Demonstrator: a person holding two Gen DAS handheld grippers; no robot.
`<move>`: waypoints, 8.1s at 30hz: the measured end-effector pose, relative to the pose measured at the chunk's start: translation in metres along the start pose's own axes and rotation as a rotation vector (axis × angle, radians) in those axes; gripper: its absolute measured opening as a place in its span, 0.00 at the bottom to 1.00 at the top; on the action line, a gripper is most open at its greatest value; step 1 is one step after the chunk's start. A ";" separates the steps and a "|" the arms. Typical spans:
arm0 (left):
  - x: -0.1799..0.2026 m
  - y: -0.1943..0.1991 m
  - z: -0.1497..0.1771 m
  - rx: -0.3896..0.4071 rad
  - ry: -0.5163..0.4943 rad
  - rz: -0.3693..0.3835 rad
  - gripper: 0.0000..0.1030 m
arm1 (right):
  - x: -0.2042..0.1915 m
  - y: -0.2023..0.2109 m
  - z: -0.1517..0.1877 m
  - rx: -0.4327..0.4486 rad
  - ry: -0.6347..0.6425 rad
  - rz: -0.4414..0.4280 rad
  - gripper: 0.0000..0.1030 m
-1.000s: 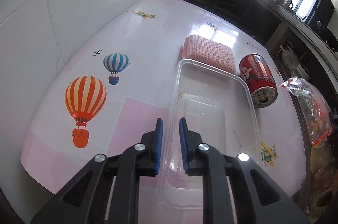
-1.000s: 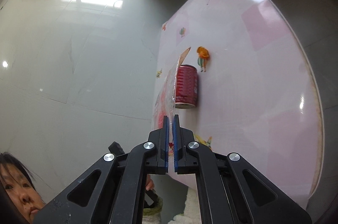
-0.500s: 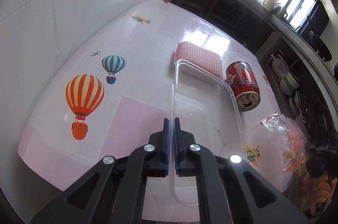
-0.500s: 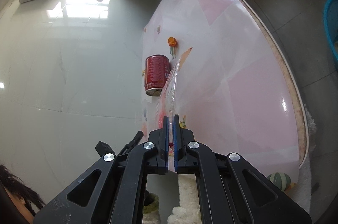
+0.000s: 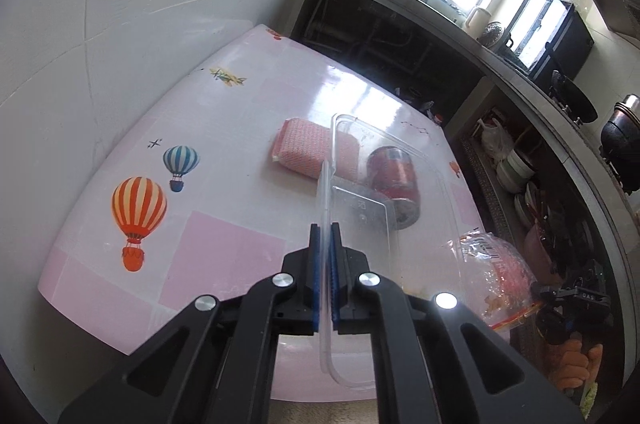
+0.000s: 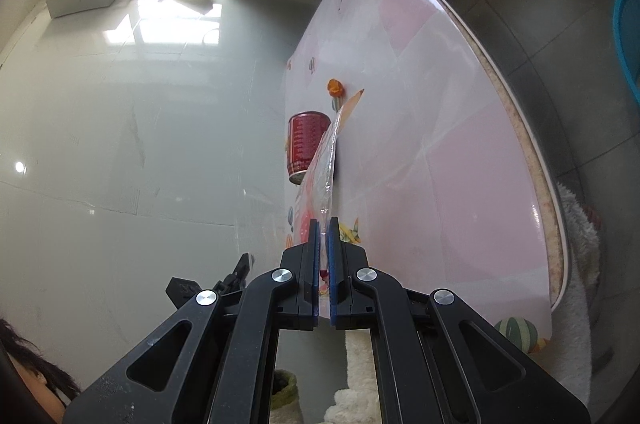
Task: Collect trash
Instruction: 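Carry the tray and wrapper over the blue wastebasket with both grippers, then open both grippers over the wastebasket to drop the tray and wrapper, then move both grippers back over the table toward the sponge and can, then grasp the pink knitted sponge with the left gripper, then grasp the red can with the right gripper while the left gripper holds the sponge, then lift the red can with the right gripper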
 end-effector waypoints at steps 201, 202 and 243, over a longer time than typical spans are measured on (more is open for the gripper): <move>-0.081 -0.073 0.010 -0.143 0.076 -0.088 0.69 | -0.056 -0.262 -0.061 -0.287 0.442 0.582 0.72; -0.082 -0.071 0.011 -0.140 0.081 -0.081 0.69 | -0.054 -0.264 -0.061 -0.288 0.441 0.588 0.71; 0.008 -0.039 0.028 -0.150 -0.192 0.102 0.79 | -0.043 -0.121 0.032 0.156 1.013 0.739 0.65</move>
Point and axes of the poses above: each gripper's, at about its wrist camera, not at the fingertips, and y roughly against the way its jaws point, x to its right, z to its underside, the point moved 9 cm from there along -y, roughly the way its jaws point, and after that the axes turned 5 degrees about z, right-handed, at the moved point
